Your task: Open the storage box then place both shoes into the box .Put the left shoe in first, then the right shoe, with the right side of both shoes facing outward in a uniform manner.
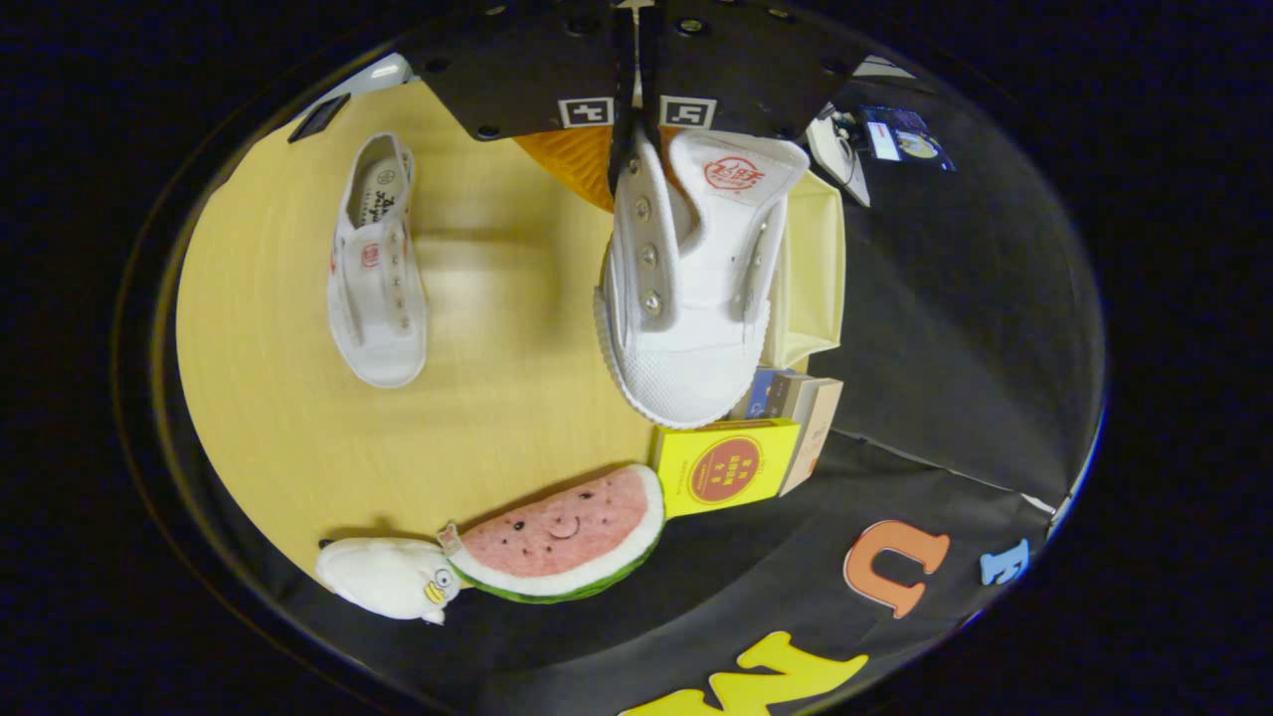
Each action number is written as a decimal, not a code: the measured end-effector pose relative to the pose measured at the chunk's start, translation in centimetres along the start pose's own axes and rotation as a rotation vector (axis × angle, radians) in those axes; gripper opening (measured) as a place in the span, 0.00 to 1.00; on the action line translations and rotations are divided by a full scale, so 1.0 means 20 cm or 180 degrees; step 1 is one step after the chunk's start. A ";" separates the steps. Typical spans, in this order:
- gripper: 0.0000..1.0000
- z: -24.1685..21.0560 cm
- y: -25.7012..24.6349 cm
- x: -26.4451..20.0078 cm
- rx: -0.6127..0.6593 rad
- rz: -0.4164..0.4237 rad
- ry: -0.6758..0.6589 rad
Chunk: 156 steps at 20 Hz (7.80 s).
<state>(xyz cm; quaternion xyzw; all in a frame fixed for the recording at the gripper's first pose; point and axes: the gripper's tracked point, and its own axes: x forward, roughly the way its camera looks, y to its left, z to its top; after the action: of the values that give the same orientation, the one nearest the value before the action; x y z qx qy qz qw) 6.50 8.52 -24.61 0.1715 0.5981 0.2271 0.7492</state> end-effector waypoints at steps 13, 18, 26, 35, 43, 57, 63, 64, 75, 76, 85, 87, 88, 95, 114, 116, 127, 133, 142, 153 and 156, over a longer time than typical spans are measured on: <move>0.02 -0.11 1.03 0.40 -0.0474 0.0308 0.0106; 0.02 -0.14 1.03 0.80 -0.0218 -0.0189 -0.0078; 0.02 -0.19 0.93 1.20 0.0042 -0.0782 -0.0225; 0.02 -0.30 0.86 1.44 -0.0100 -0.1139 0.0061; 0.25 -0.38 0.85 1.41 -0.0109 -0.1122 0.0482; 0.95 -0.28 0.68 0.41 -0.0957 -0.0731 0.0299; 0.95 -0.15 0.10 0.14 -0.0775 -0.0963 0.0223; 0.95 -0.14 0.01 0.12 -0.0693 -0.0963 0.0224; 0.95 -0.01 -1.00 -0.13 -0.0384 -0.1516 0.0144; 0.95 -0.01 -1.06 -0.16 -0.0355 -0.1550 0.0142; 0.91 -0.02 -1.33 0.01 -0.0506 -0.1934 0.0311; 0.78 0.00 -1.33 0.10 -0.0475 -0.1847 0.0295; 0.71 -0.04 -1.30 0.13 -0.0454 -0.1731 0.0378; 0.22 -0.04 -1.33 0.12 -0.0603 -0.1889 0.0376; 0.00 -0.09 -1.05 0.02 0.0138 -0.0889 0.0015; 0.00 -0.08 -0.89 0.01 0.0141 -0.0809 -0.0050; 0.00 -0.06 0.30 0.12 -0.0151 -0.0383 -0.0156; 0.00 -0.10 0.81 0.31 -0.0316 -0.0339 -0.0168; 0.00 -0.25 0.78 0.68 -0.0137 -0.1095 -0.0347; 0.00 -0.15 0.68 0.81 -0.0161 -0.1661 -0.0737; 0.01 -0.19 0.68 0.86 -0.0143 -0.1647 -0.0715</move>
<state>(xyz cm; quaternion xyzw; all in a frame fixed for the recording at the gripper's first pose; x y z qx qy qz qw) 4.02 29.30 -32.30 0.0206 0.5300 0.0212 0.8475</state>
